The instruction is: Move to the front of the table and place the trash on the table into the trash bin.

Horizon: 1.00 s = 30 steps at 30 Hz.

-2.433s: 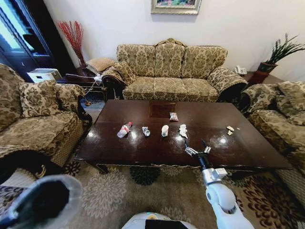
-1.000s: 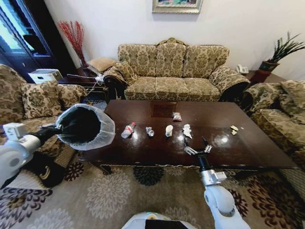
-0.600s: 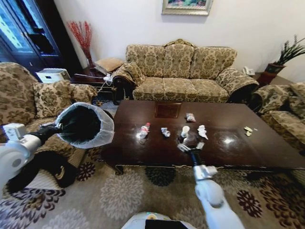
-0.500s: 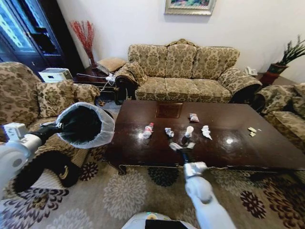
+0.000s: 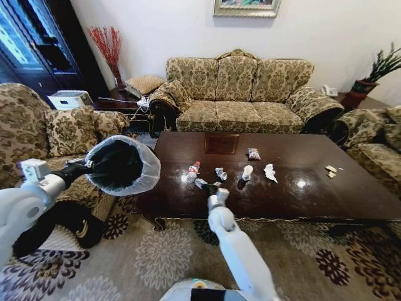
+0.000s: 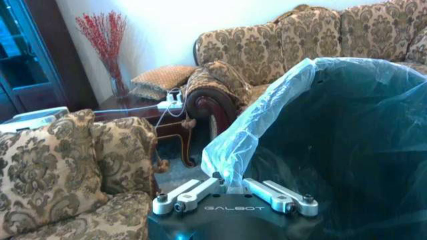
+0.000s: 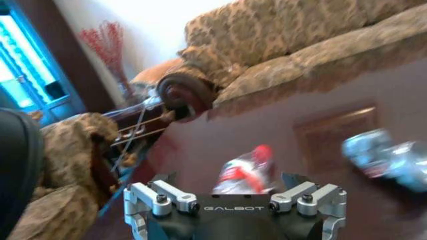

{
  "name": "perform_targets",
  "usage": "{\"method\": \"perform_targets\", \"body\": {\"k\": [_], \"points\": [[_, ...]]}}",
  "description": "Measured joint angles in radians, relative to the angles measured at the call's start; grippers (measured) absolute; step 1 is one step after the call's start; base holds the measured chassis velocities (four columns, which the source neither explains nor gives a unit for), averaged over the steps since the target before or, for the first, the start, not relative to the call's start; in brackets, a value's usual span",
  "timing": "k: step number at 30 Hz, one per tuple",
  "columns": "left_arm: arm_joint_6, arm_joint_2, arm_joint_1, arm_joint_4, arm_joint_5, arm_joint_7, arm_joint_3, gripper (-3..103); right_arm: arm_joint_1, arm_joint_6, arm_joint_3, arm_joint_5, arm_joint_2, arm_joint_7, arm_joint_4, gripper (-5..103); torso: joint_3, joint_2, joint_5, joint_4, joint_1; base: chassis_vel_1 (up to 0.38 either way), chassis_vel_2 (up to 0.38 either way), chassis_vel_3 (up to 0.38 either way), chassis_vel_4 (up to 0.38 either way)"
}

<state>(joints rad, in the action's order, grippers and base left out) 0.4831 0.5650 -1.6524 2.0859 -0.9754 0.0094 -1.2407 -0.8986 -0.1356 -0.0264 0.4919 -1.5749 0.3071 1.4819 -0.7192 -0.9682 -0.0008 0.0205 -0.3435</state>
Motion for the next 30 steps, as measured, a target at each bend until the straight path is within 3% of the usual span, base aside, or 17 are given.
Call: {"method": "perform_targets", "body": {"k": [2,14,15,17,20,26,27,28,29,30], "points": [[0.001,-0.004,0.0,0.0,0.0,0.0,0.004,0,0.052,-0.016,0.007,0.025,-0.029,-0.003,-0.064,100,0.0,0.0,0.0004,0.0002,0.0,0.0,0.0,0.0,0.0],[0.001,-0.007,0.023,-0.018,0.001,0.0,0.036,0,0.198,-0.03,0.0,0.015,-0.036,0.016,-0.29,100,0.0,0.0,0.0007,-0.0002,0.0,0.0,0.0,0.0,0.0],[0.001,-0.007,0.026,-0.019,0.001,0.0,0.039,0,0.202,-0.03,0.0,0.014,-0.036,0.014,-0.301,95,0.0,0.0,0.0007,-0.0002,0.0,0.0,0.0,0.0,0.0],[0.001,-0.007,0.03,-0.02,0.001,0.0,0.043,0,0.206,-0.03,0.001,0.014,-0.035,0.008,-0.311,95,0.0,0.0,0.0008,-0.0002,0.0,0.0,0.0,0.0,0.0],[-0.001,-0.008,0.044,-0.027,0.003,0.0,0.058,0,0.212,-0.04,0.004,0.016,-0.035,-0.009,-0.324,83,0.0,0.0,0.0008,-0.0003,0.0,0.0,0.0,0.0,0.0],[-0.001,-0.015,0.051,-0.028,0.003,0.0,0.064,0,0.22,-0.057,0.009,0.029,-0.034,-0.027,-0.342,77,0.0,0.0,0.0008,-0.0002,0.0,0.0,0.0,0.0,0.0],[-0.001,-0.017,0.051,-0.028,0.003,0.0,0.064,0,0.219,-0.061,0.008,0.031,-0.034,-0.028,-0.342,69,0.0,0.0,0.0007,-0.0002,0.0,0.0,0.0,0.0,0.0],[-0.001,-0.019,0.051,-0.028,0.003,0.0,0.064,0,0.219,-0.065,0.008,0.033,-0.034,-0.031,-0.342,69,0.0,0.0,0.0008,-0.0002,0.0,0.0,0.0,0.0,0.0],[-0.001,-0.021,0.052,-0.028,0.003,0.0,0.065,0,0.215,-0.07,0.007,0.038,-0.034,-0.033,-0.338,58,0.0,0.0,0.0008,-0.0003,0.0,0.0,0.0,0.0,0.0],[-0.001,-0.021,0.052,-0.028,0.003,0.0,0.065,0,0.215,-0.07,0.007,0.038,-0.034,-0.033,-0.338,58,0.0,0.0,0.0008,-0.0003,0.0,0.0,0.0,0.0,0.0]]}}
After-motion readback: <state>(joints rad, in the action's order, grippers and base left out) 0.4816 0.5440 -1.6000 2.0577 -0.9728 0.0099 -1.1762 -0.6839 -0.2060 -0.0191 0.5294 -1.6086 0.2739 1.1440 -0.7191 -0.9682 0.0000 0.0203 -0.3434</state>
